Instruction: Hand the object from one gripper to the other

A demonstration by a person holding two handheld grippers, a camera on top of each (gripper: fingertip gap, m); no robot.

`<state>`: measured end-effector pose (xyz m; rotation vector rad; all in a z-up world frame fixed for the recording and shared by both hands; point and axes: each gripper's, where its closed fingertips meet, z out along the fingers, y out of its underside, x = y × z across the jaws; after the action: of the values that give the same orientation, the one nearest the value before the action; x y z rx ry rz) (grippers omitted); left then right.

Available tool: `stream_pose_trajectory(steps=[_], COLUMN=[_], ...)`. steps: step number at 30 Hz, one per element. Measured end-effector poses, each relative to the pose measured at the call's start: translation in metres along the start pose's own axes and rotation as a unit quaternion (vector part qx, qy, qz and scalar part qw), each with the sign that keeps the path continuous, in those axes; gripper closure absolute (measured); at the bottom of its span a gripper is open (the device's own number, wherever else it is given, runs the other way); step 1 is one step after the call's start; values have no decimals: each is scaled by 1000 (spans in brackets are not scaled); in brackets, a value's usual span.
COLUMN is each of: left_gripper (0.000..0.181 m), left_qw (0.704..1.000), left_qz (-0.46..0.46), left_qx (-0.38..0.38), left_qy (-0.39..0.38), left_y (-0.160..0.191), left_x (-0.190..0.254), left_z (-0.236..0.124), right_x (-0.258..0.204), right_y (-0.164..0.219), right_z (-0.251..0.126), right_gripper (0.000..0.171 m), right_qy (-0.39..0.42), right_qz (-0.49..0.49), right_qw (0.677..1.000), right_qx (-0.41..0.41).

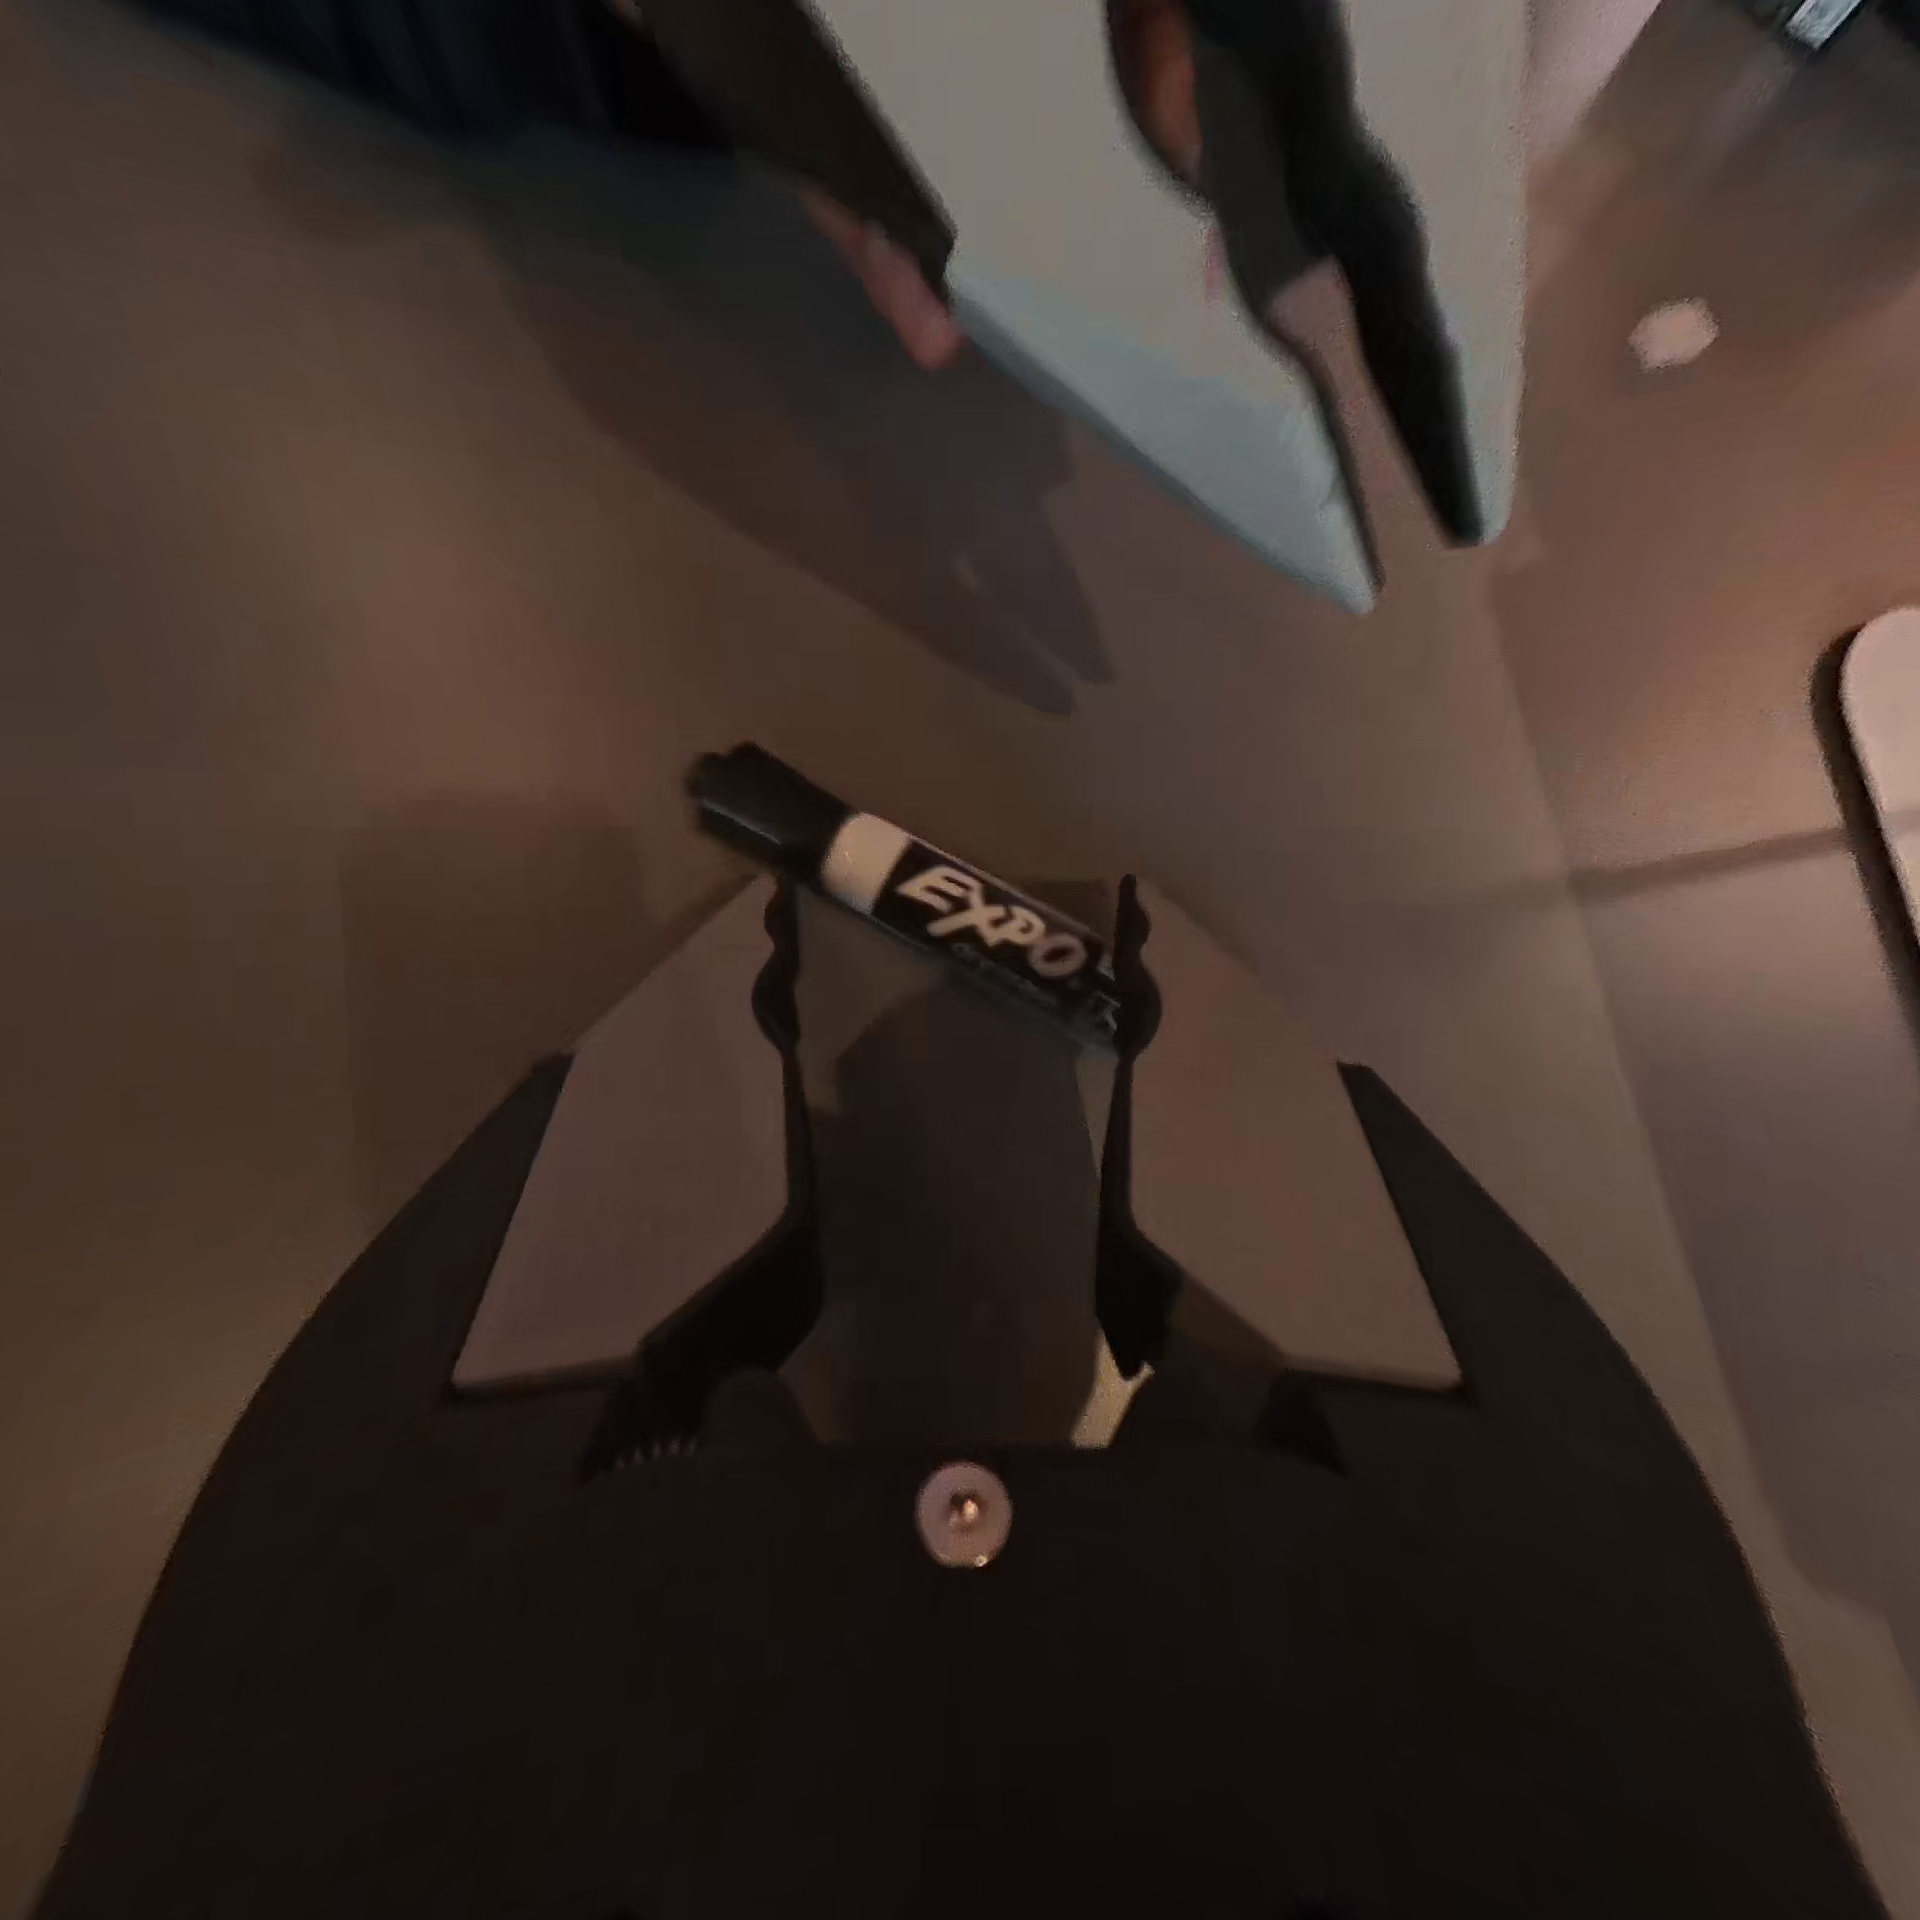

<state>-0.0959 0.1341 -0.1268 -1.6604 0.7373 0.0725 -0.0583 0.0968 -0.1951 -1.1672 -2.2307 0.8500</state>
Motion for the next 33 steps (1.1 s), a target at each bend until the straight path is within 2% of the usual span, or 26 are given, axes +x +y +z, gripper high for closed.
stream_pose_trajectory(steps=[4, 7, 13, 16, 23, 27, 33], left_gripper=[173, 173, 174, 175, 175, 175, 174], left_qw=[1000, 1000, 1000, 1000, 999, 1000, 999], left_qz=[-14, -17, -1, -6, -32, -25, -33], left_qx=[5, 7, -1, 0, 10, 7, 13], left_qy=[7, 1, 4, 4, 1, -7, 8], left_y=[-2, -2, 0, 0, -2, 0, -3], left_x=[0, -2, 2, 1, -5, -9, -5], left_z=[-1, -1, 0, 0, -2, -2, -2], right_x=[-12, -23, -17, -9, -2, 12, 37], right_y=[-9, -5, -11, 2, 0, -22, -26], right_z=[9, 5, -1, 4, 3, -16, -42], right_gripper=[119, 141, 138, 132, 145, 158, 158], right_qy=[-29, -61, -47, -38, -13, 0, -7], right_qz=[11, 6, 11, 34, 32, 76, 172], right_qw=[1000, 998, 999, 999, 999, 995, 975], right_qx=[6, -5, 18, -8, -11, 58, 137])
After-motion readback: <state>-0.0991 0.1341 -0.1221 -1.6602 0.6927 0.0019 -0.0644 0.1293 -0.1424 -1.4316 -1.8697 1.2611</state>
